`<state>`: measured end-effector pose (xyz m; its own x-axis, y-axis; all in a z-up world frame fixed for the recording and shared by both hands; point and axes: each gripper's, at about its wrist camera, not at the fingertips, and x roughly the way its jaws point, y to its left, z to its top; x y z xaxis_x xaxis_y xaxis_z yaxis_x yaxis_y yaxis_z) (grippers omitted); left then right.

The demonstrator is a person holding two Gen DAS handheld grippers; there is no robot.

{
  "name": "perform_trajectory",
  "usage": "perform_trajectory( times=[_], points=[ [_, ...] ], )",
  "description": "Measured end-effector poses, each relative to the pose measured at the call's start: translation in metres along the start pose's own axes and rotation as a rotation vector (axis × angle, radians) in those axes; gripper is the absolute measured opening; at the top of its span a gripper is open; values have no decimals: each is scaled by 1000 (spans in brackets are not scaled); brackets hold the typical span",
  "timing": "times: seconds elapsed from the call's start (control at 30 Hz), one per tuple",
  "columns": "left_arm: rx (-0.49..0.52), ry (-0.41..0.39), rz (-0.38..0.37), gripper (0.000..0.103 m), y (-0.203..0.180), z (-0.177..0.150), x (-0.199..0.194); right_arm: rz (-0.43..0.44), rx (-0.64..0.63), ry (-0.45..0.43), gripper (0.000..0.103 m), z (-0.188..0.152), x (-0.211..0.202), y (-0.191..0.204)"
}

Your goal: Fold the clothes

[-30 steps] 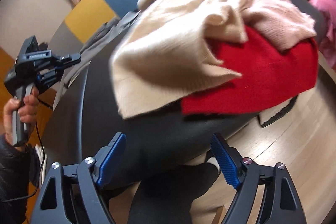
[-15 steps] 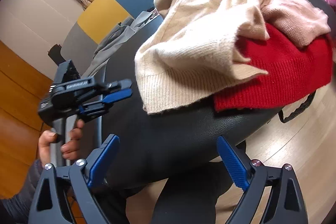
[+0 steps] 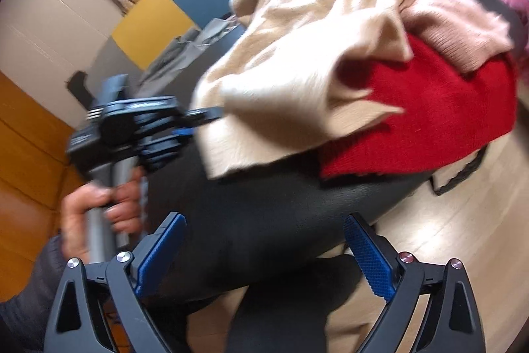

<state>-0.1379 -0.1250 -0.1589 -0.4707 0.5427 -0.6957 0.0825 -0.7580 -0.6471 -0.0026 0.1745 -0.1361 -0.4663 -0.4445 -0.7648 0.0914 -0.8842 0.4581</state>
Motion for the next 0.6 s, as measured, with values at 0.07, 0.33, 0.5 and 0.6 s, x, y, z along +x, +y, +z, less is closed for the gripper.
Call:
perform_trajectory(
  times=[0.07,0.33,0.5,0.6],
  points=[
    [86,-47,17,7,-7,-9,-36,-36,-2,-32,97,3,-7,2],
    [216,-62,90,0,15,-74,-110,152,118,-82,63,17,-25,-7],
    [119,-27,78,14,43,-66,-110,133,149,-55,64,17,-19,-1],
    [130,-43,50,20,33,-40,-103,167,138,-40,83,17,-14,5]
  ],
)
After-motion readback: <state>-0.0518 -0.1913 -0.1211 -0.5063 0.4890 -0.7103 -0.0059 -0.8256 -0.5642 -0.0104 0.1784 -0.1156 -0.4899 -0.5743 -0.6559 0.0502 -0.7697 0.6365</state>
